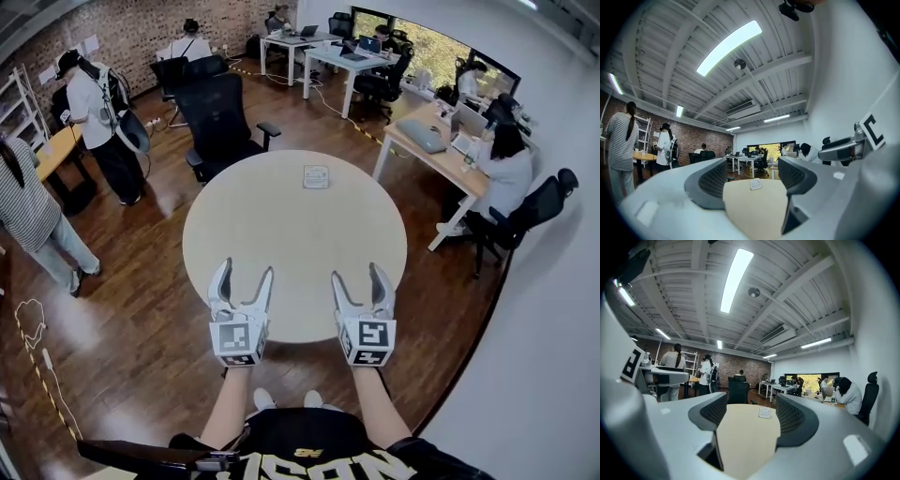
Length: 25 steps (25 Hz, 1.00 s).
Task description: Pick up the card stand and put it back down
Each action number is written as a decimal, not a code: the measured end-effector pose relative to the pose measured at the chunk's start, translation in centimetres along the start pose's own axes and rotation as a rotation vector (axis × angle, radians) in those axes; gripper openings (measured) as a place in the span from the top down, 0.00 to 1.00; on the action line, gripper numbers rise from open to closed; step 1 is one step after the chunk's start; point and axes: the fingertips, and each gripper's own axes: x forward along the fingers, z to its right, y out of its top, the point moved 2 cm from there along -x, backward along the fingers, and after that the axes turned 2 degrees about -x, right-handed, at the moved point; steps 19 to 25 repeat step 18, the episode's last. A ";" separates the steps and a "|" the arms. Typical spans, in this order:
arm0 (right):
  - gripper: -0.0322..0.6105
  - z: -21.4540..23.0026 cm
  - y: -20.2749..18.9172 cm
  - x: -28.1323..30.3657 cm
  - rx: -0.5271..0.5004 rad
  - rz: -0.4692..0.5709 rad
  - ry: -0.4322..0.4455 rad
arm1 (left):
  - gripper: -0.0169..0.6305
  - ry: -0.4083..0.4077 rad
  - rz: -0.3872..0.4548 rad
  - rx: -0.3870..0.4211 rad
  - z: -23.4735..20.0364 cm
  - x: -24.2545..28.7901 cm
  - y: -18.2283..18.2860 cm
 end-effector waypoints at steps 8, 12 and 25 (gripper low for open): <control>0.40 -2.3 1.1 0.2 -0.030 0.037 0.028 | 0.45 -0.009 0.020 0.010 -0.5 -0.7 0.6; 0.39 -2.2 0.9 0.3 0.011 0.030 0.020 | 0.45 -0.011 0.013 0.017 -0.6 -0.9 0.3; 0.39 -1.5 0.9 0.4 0.020 0.031 0.005 | 0.45 -0.032 0.006 0.014 -0.1 -0.4 0.1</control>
